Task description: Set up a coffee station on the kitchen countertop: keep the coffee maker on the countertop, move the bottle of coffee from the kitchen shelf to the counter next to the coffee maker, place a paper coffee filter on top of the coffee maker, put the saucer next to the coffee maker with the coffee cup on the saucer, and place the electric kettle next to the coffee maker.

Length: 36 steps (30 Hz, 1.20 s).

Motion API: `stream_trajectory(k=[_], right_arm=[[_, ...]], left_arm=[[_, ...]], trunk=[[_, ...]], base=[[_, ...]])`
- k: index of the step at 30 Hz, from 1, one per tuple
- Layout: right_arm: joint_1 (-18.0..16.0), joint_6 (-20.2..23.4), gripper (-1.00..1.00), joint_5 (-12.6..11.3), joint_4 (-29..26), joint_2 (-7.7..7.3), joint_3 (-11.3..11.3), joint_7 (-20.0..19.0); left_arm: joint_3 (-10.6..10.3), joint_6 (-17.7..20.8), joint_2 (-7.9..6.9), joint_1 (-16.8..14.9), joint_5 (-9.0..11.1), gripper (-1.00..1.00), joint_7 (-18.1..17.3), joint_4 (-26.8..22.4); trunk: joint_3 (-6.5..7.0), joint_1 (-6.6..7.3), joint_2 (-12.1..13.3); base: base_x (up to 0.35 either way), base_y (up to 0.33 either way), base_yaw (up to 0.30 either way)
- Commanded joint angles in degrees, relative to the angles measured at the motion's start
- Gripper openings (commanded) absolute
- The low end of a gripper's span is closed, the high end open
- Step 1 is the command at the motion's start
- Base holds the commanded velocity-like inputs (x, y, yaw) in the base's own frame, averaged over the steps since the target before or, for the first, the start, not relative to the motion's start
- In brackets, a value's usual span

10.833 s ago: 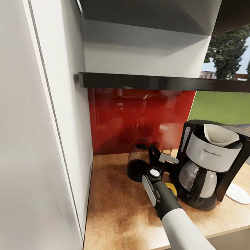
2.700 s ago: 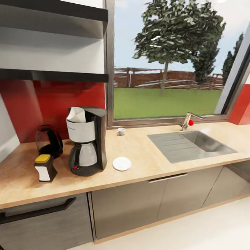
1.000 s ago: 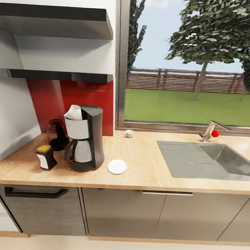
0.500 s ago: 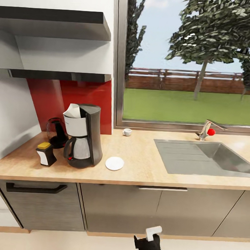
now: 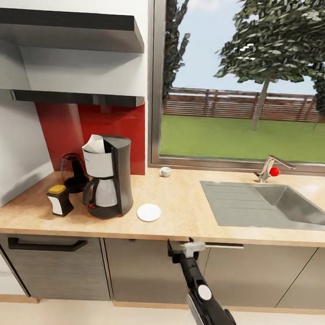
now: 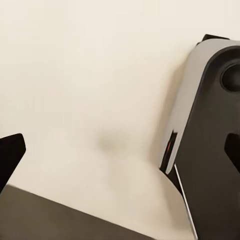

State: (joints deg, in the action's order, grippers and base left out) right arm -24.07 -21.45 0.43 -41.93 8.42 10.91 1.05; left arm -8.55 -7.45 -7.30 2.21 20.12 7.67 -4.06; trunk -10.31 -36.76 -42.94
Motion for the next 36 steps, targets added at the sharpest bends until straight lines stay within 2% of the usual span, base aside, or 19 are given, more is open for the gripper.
stream_trajectory(k=[1, 2, 7, 8, 9, 10, 12, 13, 14, 15, 18, 21, 24, 26, 28, 31, 36], right_arm=[[-0.07, -0.17, 1.00, 0.02, -0.76, 0.00, 0.07, 0.13], [-0.50, -0.17, 1.00, -0.02, -5.29, 0.01, 0.05, 0.15], [-3.06, 0.20, 1.00, -1.13, -10.55, 0.02, -0.01, 0.32], [-6.04, 0.67, 1.00, -2.44, -10.87, 0.02, -0.01, 1.76], [-8.80, 3.13, 1.00, -3.02, -10.88, 0.02, 0.02, 3.48], [-9.79, 4.55, 1.00, -3.15, -10.88, 0.02, 0.01, 4.03], [-15.88, 15.63, 1.00, -3.61, -10.66, 0.04, 0.01, 5.71], [-24.56, 25.62, 1.00, -3.81, -7.92, 0.08, -0.01, 6.25], [-27.12, 26.73, 1.00, -3.83, -6.18, 0.06, -0.01, 6.30], [-31.86, 27.99, 1.00, -3.85, -2.05, 0.05, -0.01, 6.39], [-37.93, 29.76, 1.00, -3.87, 4.82, 0.09, -0.02, 7.18], [-42.15, 33.01, 1.00, -3.92, 8.94, 0.15, -0.02, 7.96], [-44.47, 37.30, 1.00, -3.94, 10.48, 0.24, -0.02, 8.27], [-45.30, 40.39, 1.00, -3.91, 10.94, 0.74, -0.02, 8.41], [-45.77, 43.49, 1.00, -3.87, 11.24, 1.57, -0.02, 10.20], [-45.98, 44.91, 1.00, -3.83, 11.48, 1.57, 0.00, 12.37], [-46.06, 45.32, 1.00, -3.79, 11.77, 1.57, 0.19, 13.09]], left_arm=[[-0.50, -0.02, -0.03, 0.05, 0.45, 1.00, 0.25, -0.16], [-0.48, 0.03, -0.12, 0.07, 0.45, 1.00, 0.24, -0.10], [-0.43, 0.20, -0.32, 0.08, 0.45, 1.00, 0.24, -0.14], [-0.46, 0.17, -0.34, 0.08, 0.45, 1.00, 0.24, -0.11], [-0.48, 0.10, -0.34, 0.09, 0.48, 1.00, 0.27, -0.09], [-0.49, 0.08, -0.34, 0.11, 0.47, 1.00, 0.28, -0.09], [-0.50, 0.01, -0.29, 0.19, 0.47, 1.00, 0.32, -0.03], [-0.50, 0.08, -0.23, 0.51, 0.48, 1.00, 0.33, 0.11], [-0.50, 0.09, -0.16, 0.54, 0.47, 1.00, 0.31, 0.39], [-0.50, 0.05, -0.01, 0.58, 0.49, 1.00, 0.31, 1.28], [-0.50, 0.11, -0.07, 0.60, 0.52, 1.00, 0.33, 2.11], [-0.48, 0.27, -0.07, 0.60, 0.53, 1.00, 0.33, 2.45], [-0.44, 0.56, 0.03, 0.62, 0.53, 1.00, 0.33, 2.63], [-0.42, 0.76, 0.17, 0.66, 0.54, 1.00, 0.33, 3.44], [-0.35, 0.92, 0.33, 0.68, 0.54, 1.00, 0.30, 5.51], [-0.28, 1.45, 0.25, 1.11, 0.60, 1.00, 0.28, 6.38], [-0.24, 3.98, 0.17, 1.69, 0.62, 1.00, 0.33, 6.67]], trunk=[[-0.08, -0.01, -0.05], [-0.08, -0.01, -0.05], [-0.08, -0.01, -0.05], [-0.08, -0.01, -0.05], [-0.08, -0.01, -0.05], [-0.08, -0.01, -0.05], [-0.08, -0.01, -0.05], [-0.08, -0.01, -0.05], [-0.08, -0.01, -0.05], [-0.08, -0.01, -0.05], [-0.08, -0.01, -0.05], [-0.08, -0.01, -0.05], [-0.08, -0.01, -0.05], [-0.08, -0.01, -0.05], [-0.08, -0.01, -0.05], [-0.08, -0.01, -0.05], [-0.08, -0.01, -0.05]], base=[[0.000, 0.000, 0.000], [0.000, 0.000, 0.000], [0.000, 0.000, 0.000], [0.000, 0.000, 0.000], [0.000, 0.000, 0.000], [0.000, 0.000, 0.000], [0.000, 0.000, 0.000], [0.000, 0.000, 0.000], [0.000, 0.000, 0.000], [0.000, 0.000, 0.000], [0.000, 0.000, 0.000], [0.000, 0.000, 0.000], [0.000, 0.000, 0.000], [0.009, 0.000, 0.000], [0.129, 0.000, 0.000], [0.253, 0.000, 0.000], [0.320, 0.000, 0.000]])
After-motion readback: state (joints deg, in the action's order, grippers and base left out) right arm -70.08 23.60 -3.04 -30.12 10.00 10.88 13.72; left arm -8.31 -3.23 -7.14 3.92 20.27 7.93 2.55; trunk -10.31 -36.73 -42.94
